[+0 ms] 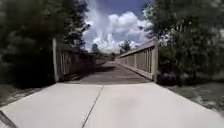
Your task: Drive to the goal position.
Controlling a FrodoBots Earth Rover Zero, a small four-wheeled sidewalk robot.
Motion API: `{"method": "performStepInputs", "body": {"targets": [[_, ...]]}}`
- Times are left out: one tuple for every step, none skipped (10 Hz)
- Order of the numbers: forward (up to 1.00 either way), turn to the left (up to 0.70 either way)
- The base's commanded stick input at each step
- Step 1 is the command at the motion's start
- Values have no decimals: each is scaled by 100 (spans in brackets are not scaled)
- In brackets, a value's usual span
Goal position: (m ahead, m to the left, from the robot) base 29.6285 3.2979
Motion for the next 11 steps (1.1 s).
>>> {"method": "performStepInputs", "body": {"targets": [[85,-34],[85,-34],[85,-16],[85,0],[85,0],[85,0],[85,0],[85,0],[85,0],[85,0],[85,24]]}}
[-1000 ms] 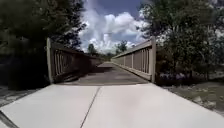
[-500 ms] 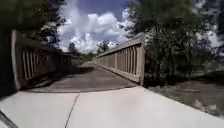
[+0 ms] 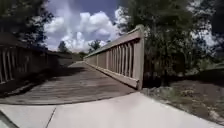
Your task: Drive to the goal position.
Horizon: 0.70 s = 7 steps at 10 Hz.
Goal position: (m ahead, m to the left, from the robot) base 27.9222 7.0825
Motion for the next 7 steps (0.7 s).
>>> {"method": "performStepInputs", "body": {"targets": [[85,34],[85,34],[85,34],[85,34],[85,34],[85,34],[85,34]]}}
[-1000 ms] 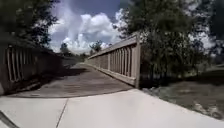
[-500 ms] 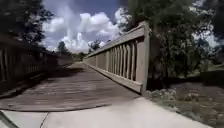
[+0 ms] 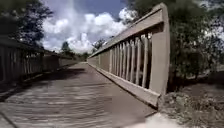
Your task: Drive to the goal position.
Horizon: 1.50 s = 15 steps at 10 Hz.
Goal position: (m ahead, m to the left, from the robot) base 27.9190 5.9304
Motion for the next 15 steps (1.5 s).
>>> {"method": "performStepInputs", "body": {"targets": [[85,19],[85,4],[85,12],[85,22],[85,32],[85,28],[85,10],[85,0],[85,0],[85,0],[85,0],[85,0],[85,0],[85,0],[85,0]]}}
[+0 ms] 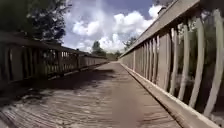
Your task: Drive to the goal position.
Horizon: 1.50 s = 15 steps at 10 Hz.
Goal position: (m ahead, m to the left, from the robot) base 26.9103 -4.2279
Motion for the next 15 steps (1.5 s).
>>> {"method": "performStepInputs", "body": {"targets": [[85,0],[85,0],[85,0],[85,0],[85,0],[85,0],[85,0],[85,0],[85,0],[85,0],[85,0],[85,0],[85,0],[85,0],[85,0]]}}
